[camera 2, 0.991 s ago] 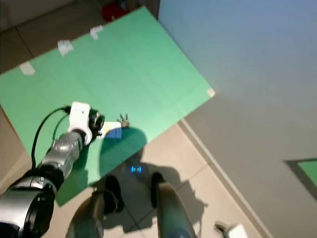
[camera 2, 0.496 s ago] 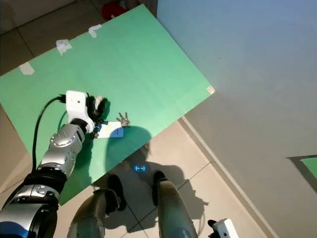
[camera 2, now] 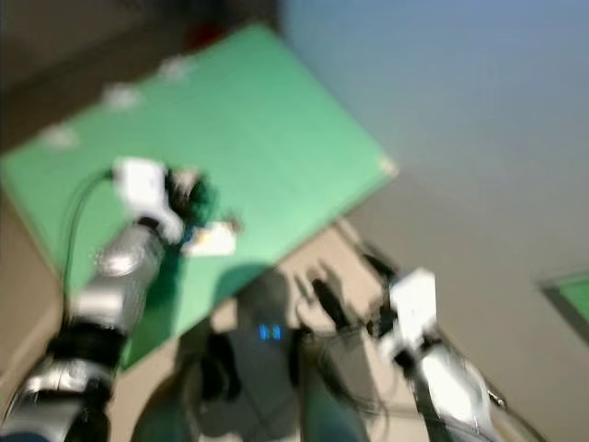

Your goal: Hang keys on a hook

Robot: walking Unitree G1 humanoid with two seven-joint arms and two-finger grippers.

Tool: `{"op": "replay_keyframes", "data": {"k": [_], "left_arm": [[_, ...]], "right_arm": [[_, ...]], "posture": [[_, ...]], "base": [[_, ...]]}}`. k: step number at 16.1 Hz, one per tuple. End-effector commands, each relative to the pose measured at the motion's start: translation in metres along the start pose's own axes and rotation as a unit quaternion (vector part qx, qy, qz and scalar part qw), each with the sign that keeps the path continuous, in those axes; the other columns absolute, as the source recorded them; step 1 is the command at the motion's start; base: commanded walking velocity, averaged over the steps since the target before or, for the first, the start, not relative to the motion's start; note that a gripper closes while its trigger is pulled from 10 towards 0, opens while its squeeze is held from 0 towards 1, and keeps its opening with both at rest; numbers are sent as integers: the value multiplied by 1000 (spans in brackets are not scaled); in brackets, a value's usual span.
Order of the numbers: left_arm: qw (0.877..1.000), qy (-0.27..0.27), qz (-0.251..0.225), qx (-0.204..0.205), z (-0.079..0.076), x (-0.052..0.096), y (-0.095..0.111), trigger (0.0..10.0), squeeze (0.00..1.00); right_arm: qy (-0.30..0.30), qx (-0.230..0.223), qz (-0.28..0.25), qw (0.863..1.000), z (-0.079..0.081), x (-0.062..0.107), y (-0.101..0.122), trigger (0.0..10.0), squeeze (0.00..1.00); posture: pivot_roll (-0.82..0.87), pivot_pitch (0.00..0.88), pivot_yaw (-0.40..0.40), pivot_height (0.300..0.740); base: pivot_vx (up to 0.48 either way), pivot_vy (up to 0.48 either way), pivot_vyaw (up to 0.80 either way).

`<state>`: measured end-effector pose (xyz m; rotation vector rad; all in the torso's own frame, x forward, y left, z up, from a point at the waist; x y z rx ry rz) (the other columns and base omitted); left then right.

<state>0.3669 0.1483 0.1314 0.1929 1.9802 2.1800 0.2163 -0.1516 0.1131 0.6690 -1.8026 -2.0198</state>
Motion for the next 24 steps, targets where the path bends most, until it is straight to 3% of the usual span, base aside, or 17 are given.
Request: {"op": "replay_keyframes", "data": {"k": [1, 2, 4, 6, 8, 10, 13, 14, 17, 19, 20, 21, 22, 23, 24], "left_arm": [[999, 23, 25, 0, 14, 10, -12, 0, 0], [999, 23, 27, 15, 8, 14, -13, 0, 0], [999, 32, 30, 1, 12, 19, -15, 0, 0], [999, 42, 13, -2, 17, 24, -7, 0, 0], [999, 31, -16, 5, 12, 29, 9, 0, 20], [998, -12, -62, -18, -8, 34, 34, 0, 16], [996, -35, -74, -19, -28, 35, 42, 0, 31], [996, -42, -71, -19, -34, 36, 41, 0, 224], [997, -49, -62, -24, -40, 39, 35, 0, 306], [998, -37, -53, -13, -34, 44, 25, 0, 341], [999, -25, -45, -13, -29, 51, 17, 0, 459], [999, -5, -42, 19, -24, 67, 9, 0, 914], [999, -8, -40, 24, -27, 71, 7, 0, 949], [999, -22, -28, 16, -37, 77, 2, 0, 949], [999, -35, -28, 17, -45, 75, 3, 0, 173]], "right_arm": [[-34, -47, 72, 996, -3, 25, -33, 10000, 0], [-47, -78, 87, 992, 3, 21, -19, 10000, 0], [-45, -92, 95, 990, 8, 18, -12, 10000, 0], [-35, -91, 97, 991, 12, 17, -9, 10000, 0], [-40, -86, 97, 991, 10, 16, -9, 10000, 0], [-52, -91, 93, 990, 6, 4, -11, 10000, 0], [-25, -102, 64, 992, 11, -31, -6, 10000, 0], [-18, -98, 53, 994, 8, -46, -4, 10000, 0], [-11, -97, 45, 994, 6, -65, -3, 10000, 0], [-12, -96, 45, 994, 5, -72, -5, 10000, 0], [-16, -95, 40, 995, 4, -73, -5, 10000, 0], [-24, -95, 30, 995, 3, -75, -4, 10000, 0], [-25, -96, 28, 995, 2, -76, -4, 10000, 0], [-25, -95, 27, 995, 3, -77, -5, 10000, 0], [-26, -96, 27, 995, 4, -78, -7, 10000, 0]], "posture": [[-375, 287, -16, 740], [-374, 270, -15, 740], [-367, 256, -12, 740], [-361, 247, -8, 740], [-344, 234, -1, 740], [-299, 201, 17, 740], [-257, 148, 37, 740], [-231, 116, 38, 740], [-206, 89, 31, 740], [-199, 76, 37, 740], [-198, 67, 42, 740], [-193, 69, 45, 740], [-189, 71, 46, 740], [-186, 73, 51, 740], [-185, 74, 51, 740]], "base": [[0, 0, 0], [0, 0, 0], [0, 0, 0], [0, 0, 0], [0, 0, 0], [0, 0, 0], [0, 0, 0], [0, 0, 0], [0, 0, 0], [0, 0, 0], [0, 0, 0], [0, 0, 0], [0, 0, 0], [0, 0, 0], [0, 0, 0]]}}
Point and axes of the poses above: a point about 5 cm out from each wrist's last joint towards the gripper, its own x axis pointing back from the gripper into the wrist, its own y axis along the axis of the wrist's last joint, z = x × y, the point moved 2 cm from there along -x, pointing out of the wrist towards the gripper, and after that the axes turned 6 degrees about -x, right-handed, at the moved point
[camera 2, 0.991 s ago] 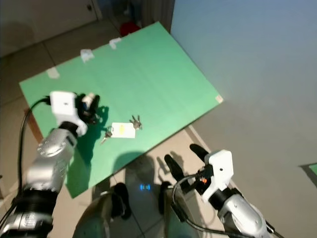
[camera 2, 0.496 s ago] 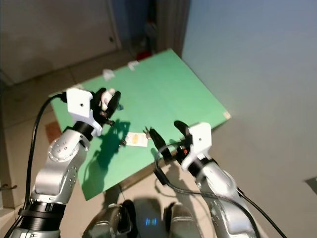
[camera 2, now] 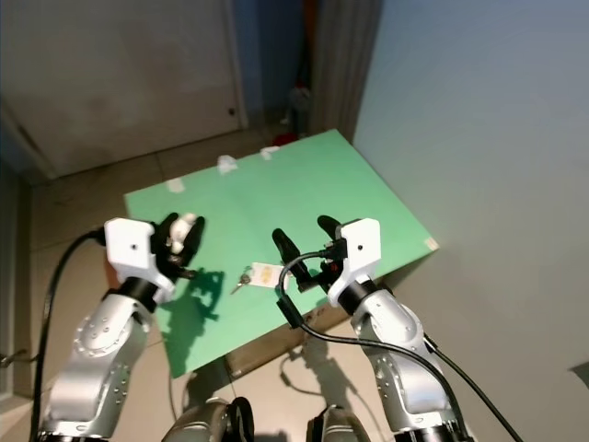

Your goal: Hang keys on a hook

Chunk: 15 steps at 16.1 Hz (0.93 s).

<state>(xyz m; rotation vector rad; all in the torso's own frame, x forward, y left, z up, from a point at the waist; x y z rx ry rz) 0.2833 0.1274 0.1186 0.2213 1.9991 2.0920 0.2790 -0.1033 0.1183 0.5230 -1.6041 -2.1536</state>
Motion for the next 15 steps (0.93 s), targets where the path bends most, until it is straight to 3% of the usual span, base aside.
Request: {"op": "replay_keyframes", "data": {"k": [1, 5, 11, 12, 13, 15], "left_arm": [[1000, -13, -15, -6, -6, -4, 10, 0, 0], [999, -19, -14, -26, -3, -8, 12, 0, 0], [1000, -22, -1, -5, 2, -14, 5, 0, 0], [1000, -11, 2, 3, 6, -8, 0, 0, 0], [1000, 16, 25, 11, 12, 16, -18, 0, 0], [999, 22, 40, -5, 11, 35, -33, 0, 0]], "right_arm": [[-5, 0, 2, 1000, -2, 1, -3, 10000, 0], [-13, -4, -5, 1000, -1, 3, -6, 10000, 0], [-55, 33, -20, 998, -9, 2, -6, 10000, 0], [-84, 49, -25, 995, -17, 6, -6, 10000, 0], [-115, 67, -27, 991, -29, 15, -7, 10000, 0], [-133, 72, -16, 988, -40, 21, -14, 10000, 0]], "posture": [[-187, 75, 54, 740], [-195, 73, 61, 740], [-213, 48, 82, 740], [-220, 43, 84, 740], [-226, 41, 85, 740], [-214, 42, 82, 740]], "base": [[0, 0, 0], [0, 0, 0], [0, 0, 0], [0, 0, 0], [0, 0, 0], [0, 0, 0]]}}
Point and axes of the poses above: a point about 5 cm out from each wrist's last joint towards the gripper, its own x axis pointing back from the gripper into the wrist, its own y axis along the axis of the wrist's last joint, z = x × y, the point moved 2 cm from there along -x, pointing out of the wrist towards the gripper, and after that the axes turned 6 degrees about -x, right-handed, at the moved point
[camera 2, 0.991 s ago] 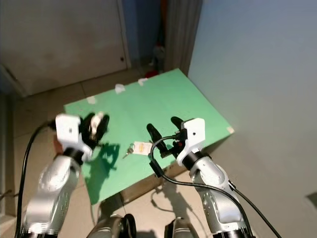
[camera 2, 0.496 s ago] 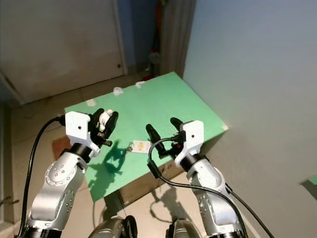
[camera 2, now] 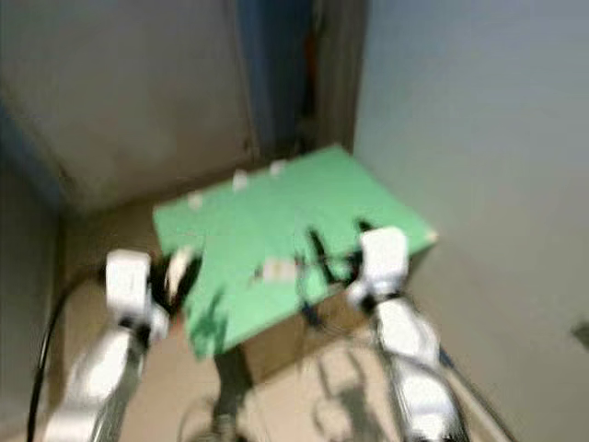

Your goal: Hang keys on a hook

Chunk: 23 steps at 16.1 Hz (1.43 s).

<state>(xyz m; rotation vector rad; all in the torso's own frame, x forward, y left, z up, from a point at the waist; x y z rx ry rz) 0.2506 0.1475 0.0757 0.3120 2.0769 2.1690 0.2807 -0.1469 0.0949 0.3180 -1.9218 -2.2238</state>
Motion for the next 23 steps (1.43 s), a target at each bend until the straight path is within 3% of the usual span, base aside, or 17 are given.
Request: {"op": "replay_keyframes", "data": {"k": [1, 5, 9, 17, 23], "left_arm": [[1000, 1, -10, -24, 4, 4, 1, 0, 0], [999, -4, -11, -48, 9, 15, -5, 0, 0], [999, -22, -25, -18, 2, 1, -3, 0, 0], [997, -52, -44, -47, -6, -21, 7, 0, 0], [997, -51, -52, -39, -5, -28, 11, 0, 0]], "right_arm": [[-15, -2, 9, 1000, -7, 5, -9, 10000, 0], [-55, 4, 18, 998, -22, 15, -23, 10000, 0], [-57, 9, 16, 998, -18, 10, -25, 10000, 0], [-34, 10, 22, 999, -6, 2, -30, 10000, 0], [-25, 15, 25, 999, -5, 3, -31, 10000, 0]], "posture": [[-206, 44, 83, 740], [-206, 48, 94, 740], [-232, 43, 99, 740], [-232, 34, 109, 740], [-242, 25, 103, 740]], "base": [[0, 0, 0], [0, 0, 0], [0, 0, 0], [0, 0, -630], [0, -327, -599]]}}
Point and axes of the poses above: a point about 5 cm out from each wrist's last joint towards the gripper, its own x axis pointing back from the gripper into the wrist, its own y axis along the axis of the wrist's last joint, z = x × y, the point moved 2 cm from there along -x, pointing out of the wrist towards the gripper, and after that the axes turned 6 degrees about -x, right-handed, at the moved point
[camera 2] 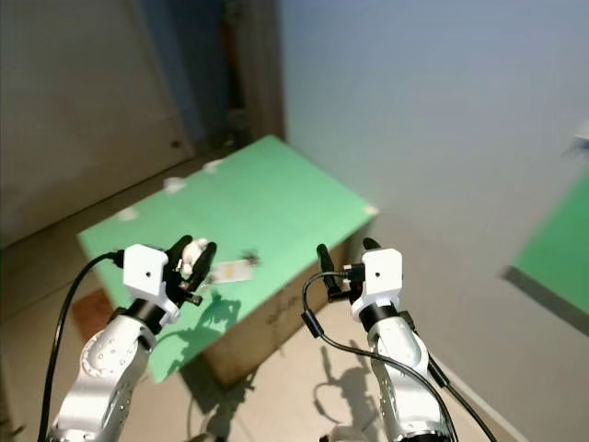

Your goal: Hang keys on a hook

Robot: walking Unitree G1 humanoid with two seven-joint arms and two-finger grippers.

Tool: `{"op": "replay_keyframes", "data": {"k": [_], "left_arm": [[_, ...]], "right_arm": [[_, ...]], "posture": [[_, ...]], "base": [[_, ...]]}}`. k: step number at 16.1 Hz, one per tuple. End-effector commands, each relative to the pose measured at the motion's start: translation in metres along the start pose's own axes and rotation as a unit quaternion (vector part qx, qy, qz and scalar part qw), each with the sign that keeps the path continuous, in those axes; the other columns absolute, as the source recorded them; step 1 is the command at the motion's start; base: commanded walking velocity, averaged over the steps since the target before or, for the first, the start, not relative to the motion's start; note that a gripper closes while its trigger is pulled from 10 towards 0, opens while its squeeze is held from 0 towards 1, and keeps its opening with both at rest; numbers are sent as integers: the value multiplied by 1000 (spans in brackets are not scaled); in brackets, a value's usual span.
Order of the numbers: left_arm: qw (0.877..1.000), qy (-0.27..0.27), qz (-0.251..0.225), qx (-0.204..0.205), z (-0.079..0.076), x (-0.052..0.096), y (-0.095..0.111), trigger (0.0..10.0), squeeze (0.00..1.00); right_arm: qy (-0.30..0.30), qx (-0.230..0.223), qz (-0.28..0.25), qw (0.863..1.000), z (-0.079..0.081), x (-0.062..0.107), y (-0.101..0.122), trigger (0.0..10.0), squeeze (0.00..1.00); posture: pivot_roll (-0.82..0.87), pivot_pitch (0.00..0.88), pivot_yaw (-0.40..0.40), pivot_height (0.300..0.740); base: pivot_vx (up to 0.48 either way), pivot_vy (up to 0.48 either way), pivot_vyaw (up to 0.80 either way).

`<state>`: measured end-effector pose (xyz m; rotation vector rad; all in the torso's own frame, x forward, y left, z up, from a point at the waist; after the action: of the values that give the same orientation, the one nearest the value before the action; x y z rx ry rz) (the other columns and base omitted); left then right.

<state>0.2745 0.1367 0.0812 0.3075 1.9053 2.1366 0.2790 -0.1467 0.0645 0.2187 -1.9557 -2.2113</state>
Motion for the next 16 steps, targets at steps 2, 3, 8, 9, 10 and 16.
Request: {"op": "replay_keyframes", "data": {"k": [2, 3, 8, 9, 10, 16], "left_arm": [[1000, 7, -10, 10, 2, -5, 2, 0, 0], [1000, 12, -11, 12, 4, -8, 2, 0, 0], [1000, 2, -19, 6, 6, -17, 7, 0, 0], [1000, 1, -20, 5, 7, -19, 8, 0, 0], [1000, -1, -20, 3, 8, -20, 8, 0, 0], [999, -36, -12, -15, 11, -30, 16, 0, 0]], "right_arm": [[5, 20, -4, 1000, -4, 0, 3, 10000, 0], [4, 23, -8, 1000, -4, 0, 5, 10000, 0], [1, 24, -16, 1000, -3, -5, 9, 10000, 0], [0, 24, -17, 1000, -2, -6, 9, 10000, 0], [-1, 23, -17, 1000, -1, -5, 8, 10000, 0], [8, 28, -5, 1000, 4, -2, 3, 10000, 0]], "posture": [[-242, 24, 95, 740], [-242, 24, 92, 740], [-246, 26, 107, 740], [-248, 25, 111, 740], [-249, 26, 114, 740], [-251, 35, 121, 740]], "base": [[0, -465, -587], [0, -469, -587], [0, -465, -585], [0, -465, -581], [0, -465, -581], [0, -122, -196]]}}
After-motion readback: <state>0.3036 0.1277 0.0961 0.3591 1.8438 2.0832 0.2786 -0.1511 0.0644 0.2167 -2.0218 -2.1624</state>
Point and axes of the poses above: a point about 5 cm out from each wrist's last joint towards the gripper, its own x axis pointing back from the gripper into the wrist, its own y axis along the axis of the wrist's last joint, z = x × y, the point moved 2 cm from there along -x, pointing out of the wrist towards the gripper, and after that the axes turned 6 degrees about -x, right-handed, at the moved point
